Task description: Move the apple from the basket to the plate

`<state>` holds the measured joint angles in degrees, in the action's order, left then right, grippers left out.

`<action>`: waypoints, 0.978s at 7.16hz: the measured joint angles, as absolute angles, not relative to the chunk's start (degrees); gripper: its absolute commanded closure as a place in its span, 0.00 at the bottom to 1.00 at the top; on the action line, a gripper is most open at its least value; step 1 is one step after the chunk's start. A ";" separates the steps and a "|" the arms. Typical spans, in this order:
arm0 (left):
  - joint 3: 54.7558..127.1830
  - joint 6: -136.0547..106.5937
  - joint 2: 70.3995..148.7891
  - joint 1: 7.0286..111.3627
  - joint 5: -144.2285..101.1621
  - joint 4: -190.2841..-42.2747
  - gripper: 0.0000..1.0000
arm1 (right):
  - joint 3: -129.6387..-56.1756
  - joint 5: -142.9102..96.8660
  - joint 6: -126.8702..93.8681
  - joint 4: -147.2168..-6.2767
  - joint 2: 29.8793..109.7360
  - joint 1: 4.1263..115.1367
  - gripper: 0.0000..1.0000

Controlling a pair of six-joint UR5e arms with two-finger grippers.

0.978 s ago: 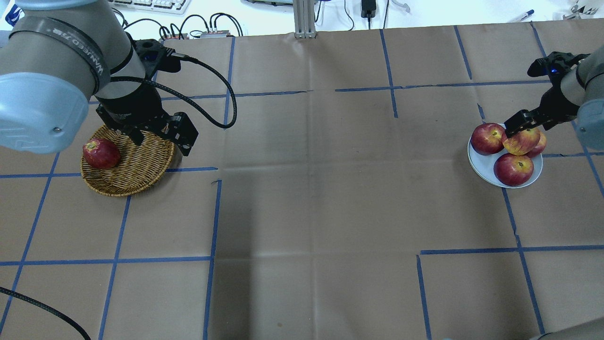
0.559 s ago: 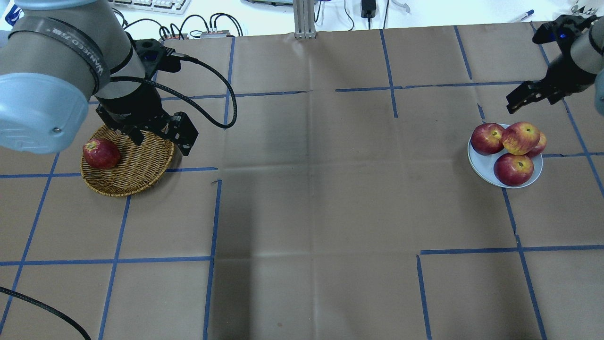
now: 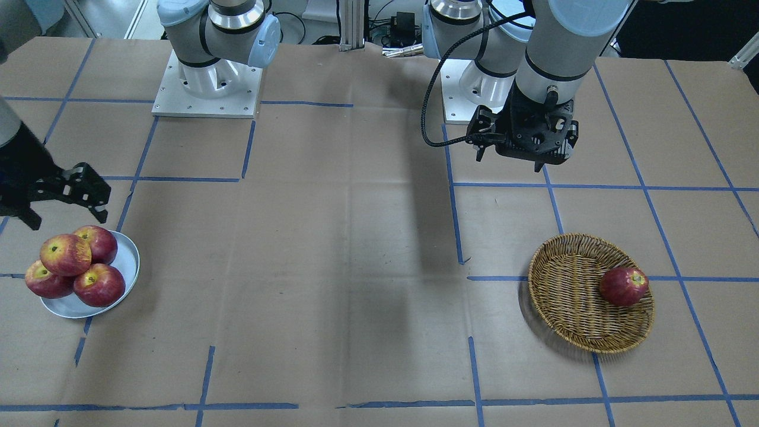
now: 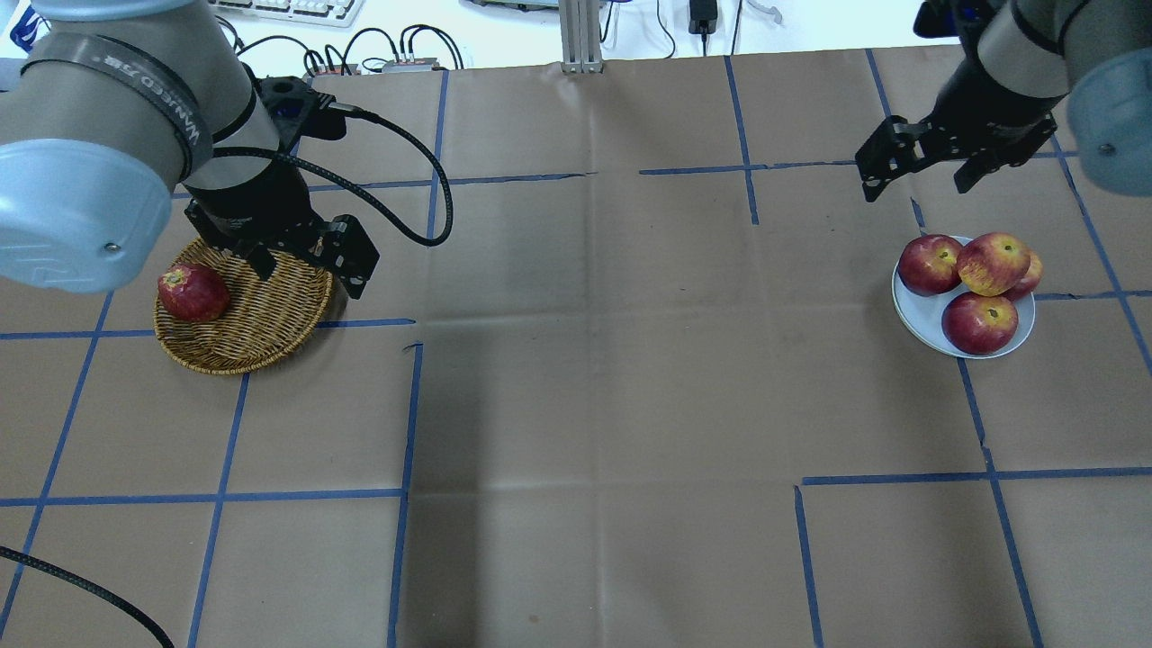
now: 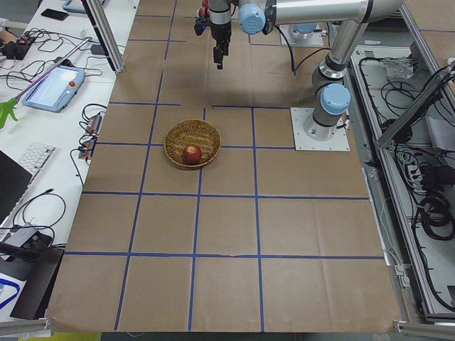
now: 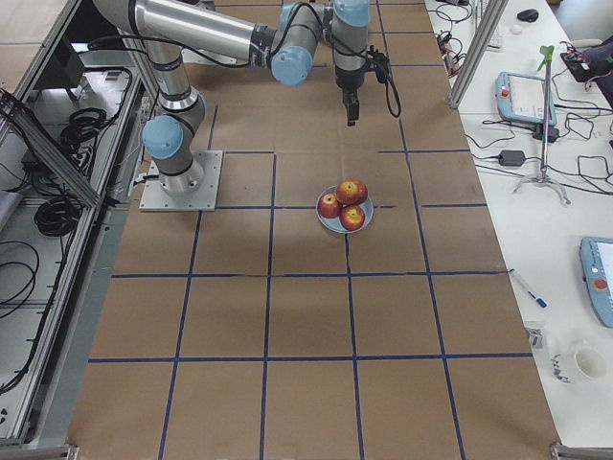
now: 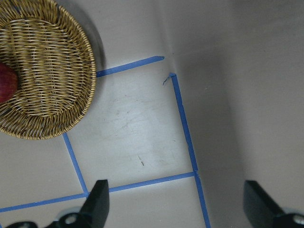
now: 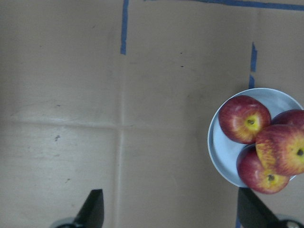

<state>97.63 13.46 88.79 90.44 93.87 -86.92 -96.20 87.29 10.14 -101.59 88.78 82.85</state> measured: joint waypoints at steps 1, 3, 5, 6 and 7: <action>97.64 13.51 88.67 90.44 93.87 -86.92 0.02 | -95.86 87.35 6.70 -99.44 89.52 85.77 0.00; 97.64 13.53 88.60 90.44 93.93 -86.92 0.02 | -92.90 87.96 4.33 -93.77 89.92 88.02 0.00; 97.65 13.52 88.63 90.44 93.90 -86.93 0.02 | -90.25 89.15 3.84 -90.58 89.46 88.38 0.00; 97.65 13.50 88.71 90.44 93.88 -86.92 0.02 | -90.03 89.41 3.80 -90.25 89.46 88.40 0.00; 97.65 13.50 88.78 90.44 93.87 -86.92 0.02 | -90.01 89.53 3.79 -90.16 89.47 88.41 0.00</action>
<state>97.65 13.50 88.78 90.44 93.87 -86.92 -90.01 89.53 3.79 -90.16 89.47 88.41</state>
